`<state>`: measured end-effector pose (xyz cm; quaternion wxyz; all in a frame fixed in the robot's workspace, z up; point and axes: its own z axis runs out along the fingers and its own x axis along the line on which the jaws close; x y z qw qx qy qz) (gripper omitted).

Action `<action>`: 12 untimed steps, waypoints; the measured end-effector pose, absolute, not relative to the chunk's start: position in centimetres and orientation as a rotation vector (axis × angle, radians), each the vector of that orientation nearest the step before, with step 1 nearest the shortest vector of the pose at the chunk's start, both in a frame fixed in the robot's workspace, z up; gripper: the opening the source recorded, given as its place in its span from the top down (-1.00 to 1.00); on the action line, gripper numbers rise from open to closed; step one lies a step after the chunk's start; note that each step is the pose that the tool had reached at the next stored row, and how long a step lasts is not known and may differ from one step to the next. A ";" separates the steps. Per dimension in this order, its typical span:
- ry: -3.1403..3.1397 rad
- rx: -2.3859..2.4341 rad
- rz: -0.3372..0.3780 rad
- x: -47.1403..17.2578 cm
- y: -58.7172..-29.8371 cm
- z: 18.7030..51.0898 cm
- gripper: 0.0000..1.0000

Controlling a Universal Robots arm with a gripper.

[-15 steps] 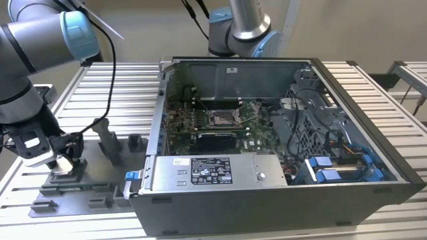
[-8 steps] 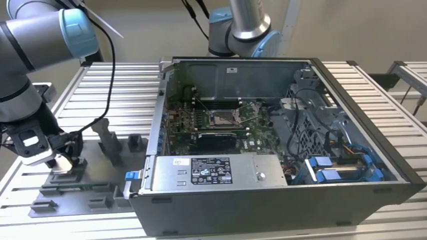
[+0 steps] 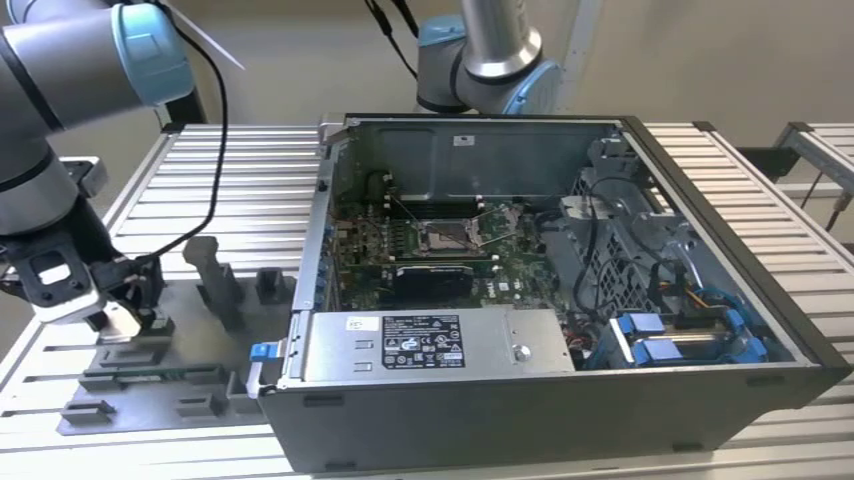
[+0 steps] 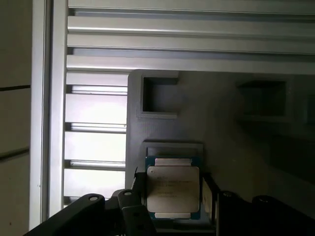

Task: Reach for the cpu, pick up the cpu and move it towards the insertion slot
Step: 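Pick up the cpu and move it towards the insertion slot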

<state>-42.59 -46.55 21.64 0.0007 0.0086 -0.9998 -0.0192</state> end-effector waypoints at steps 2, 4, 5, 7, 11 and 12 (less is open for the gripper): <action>-3.140 0.027 -0.060 -42.6 -46.6 21.8 1.00; -3.140 0.026 -0.060 -42.6 -46.6 22.0 1.00; -3.140 0.026 -0.060 -42.6 -46.5 22.0 1.00; -3.140 0.026 -0.060 -42.6 -46.6 22.2 1.00; -3.140 0.025 -0.060 -42.6 -46.6 22.5 1.00; -3.140 0.025 -0.060 -42.6 -46.6 22.6 1.00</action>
